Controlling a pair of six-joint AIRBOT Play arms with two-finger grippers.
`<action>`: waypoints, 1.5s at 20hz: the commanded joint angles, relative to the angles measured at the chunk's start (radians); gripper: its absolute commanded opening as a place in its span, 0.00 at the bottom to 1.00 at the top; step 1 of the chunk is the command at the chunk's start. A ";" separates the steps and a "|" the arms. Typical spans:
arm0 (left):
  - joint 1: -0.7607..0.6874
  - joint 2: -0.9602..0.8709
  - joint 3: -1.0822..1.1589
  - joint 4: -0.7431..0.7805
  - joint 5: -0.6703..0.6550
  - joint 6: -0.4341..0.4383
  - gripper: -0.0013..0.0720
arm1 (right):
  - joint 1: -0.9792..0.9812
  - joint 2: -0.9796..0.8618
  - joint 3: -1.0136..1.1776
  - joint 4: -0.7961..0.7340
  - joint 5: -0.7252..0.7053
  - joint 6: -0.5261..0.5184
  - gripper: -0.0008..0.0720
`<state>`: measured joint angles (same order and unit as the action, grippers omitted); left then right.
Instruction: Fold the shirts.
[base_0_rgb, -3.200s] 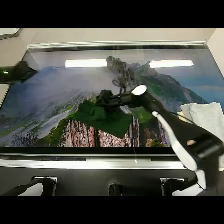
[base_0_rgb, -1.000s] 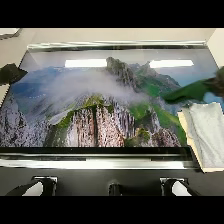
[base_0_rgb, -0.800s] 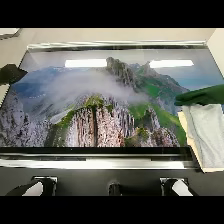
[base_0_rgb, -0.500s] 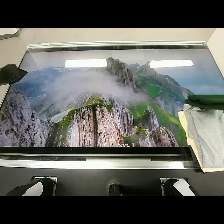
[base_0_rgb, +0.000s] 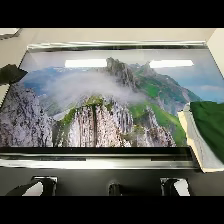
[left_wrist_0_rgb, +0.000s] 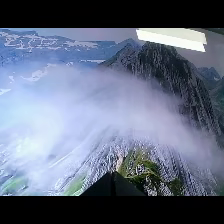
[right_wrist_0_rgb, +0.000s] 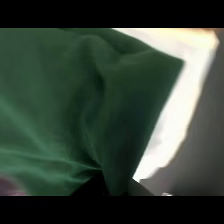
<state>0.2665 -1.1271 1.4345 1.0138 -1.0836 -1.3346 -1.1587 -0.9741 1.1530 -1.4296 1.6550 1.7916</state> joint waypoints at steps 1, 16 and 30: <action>0.000 0.001 0.000 -0.001 -0.001 0.000 0.05 | -0.003 0.056 -0.246 -0.092 -0.114 -0.007 0.07; -0.261 -0.140 0.322 0.717 0.075 -0.293 0.05 | 0.427 0.028 0.357 0.289 -0.652 -0.291 0.91; -0.410 -0.218 -0.144 0.500 -0.269 -0.335 0.99 | 1.306 -0.339 0.167 0.135 -0.274 -0.003 0.95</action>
<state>-0.1394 -1.3685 1.3453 1.5253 -1.3754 -1.6581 0.1043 -1.2915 1.3258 -1.2778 1.3720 1.7767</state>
